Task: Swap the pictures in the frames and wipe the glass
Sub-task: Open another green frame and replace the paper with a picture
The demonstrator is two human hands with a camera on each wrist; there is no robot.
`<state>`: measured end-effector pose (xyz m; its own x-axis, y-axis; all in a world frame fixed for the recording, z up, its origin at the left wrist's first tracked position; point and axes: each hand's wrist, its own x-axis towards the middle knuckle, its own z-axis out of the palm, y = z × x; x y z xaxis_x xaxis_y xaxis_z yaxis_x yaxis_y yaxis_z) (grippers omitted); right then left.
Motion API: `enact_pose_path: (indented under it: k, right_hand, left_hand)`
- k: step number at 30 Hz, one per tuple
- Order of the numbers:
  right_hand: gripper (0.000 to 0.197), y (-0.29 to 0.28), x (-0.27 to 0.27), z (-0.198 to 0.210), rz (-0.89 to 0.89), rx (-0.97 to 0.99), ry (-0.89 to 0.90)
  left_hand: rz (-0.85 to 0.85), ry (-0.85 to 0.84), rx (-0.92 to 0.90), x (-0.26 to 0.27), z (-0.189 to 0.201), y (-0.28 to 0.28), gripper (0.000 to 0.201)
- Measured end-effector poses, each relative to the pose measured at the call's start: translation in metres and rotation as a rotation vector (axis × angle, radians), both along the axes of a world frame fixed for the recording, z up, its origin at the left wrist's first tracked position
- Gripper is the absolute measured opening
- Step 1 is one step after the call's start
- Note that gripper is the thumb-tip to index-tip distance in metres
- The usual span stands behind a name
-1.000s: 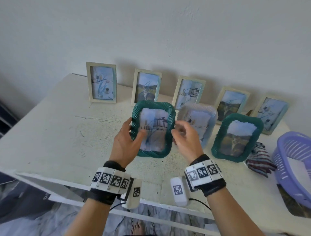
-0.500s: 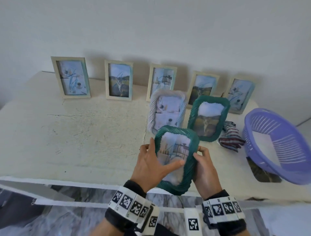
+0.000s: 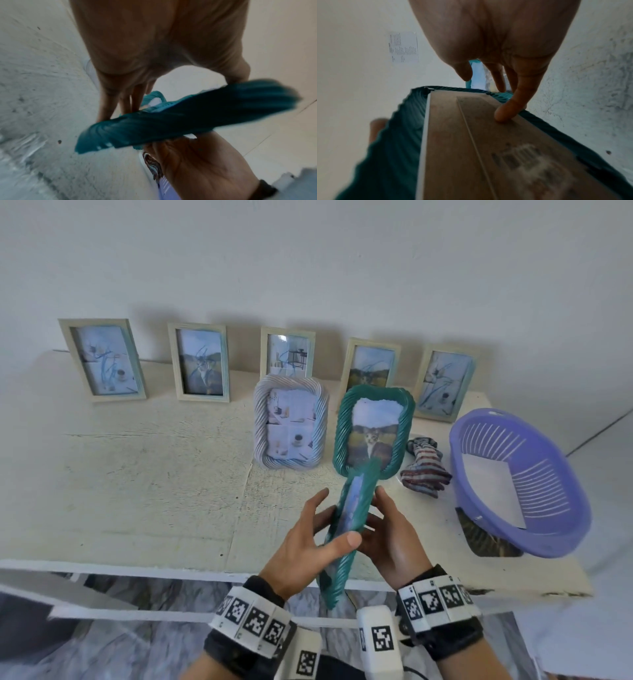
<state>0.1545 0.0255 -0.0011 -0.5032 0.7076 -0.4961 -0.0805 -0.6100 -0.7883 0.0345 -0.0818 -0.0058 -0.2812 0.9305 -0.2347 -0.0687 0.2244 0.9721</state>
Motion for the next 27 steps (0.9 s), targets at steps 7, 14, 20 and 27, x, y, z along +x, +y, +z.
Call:
enact_pose_path:
  k: [7, 14, 20, 27]
  right_hand:
    - [0.032, 0.017, 0.019, -0.016, 0.044, 0.310, -0.312]
    - [0.021, 0.022, 0.027, -0.033, 0.199, 0.672, -0.534]
    - [0.033, 0.023, 0.017, -0.034, 0.377, 0.960, -0.732]
    - [0.045, 0.031, -0.002, -0.031, 0.667, 1.252, -0.969]
  left_hand:
    - [0.376, -0.114, 0.138, -0.022, -0.013, -0.009, 0.033]
    - [0.423, 0.339, -0.141, -0.044, -0.053, -0.009, 0.011]
    - [0.348, 0.525, -0.245, -0.054, -0.059, -0.009, 0.009]
    - [0.315, 0.516, -0.231, -0.057, -0.060, -0.009, 0.010]
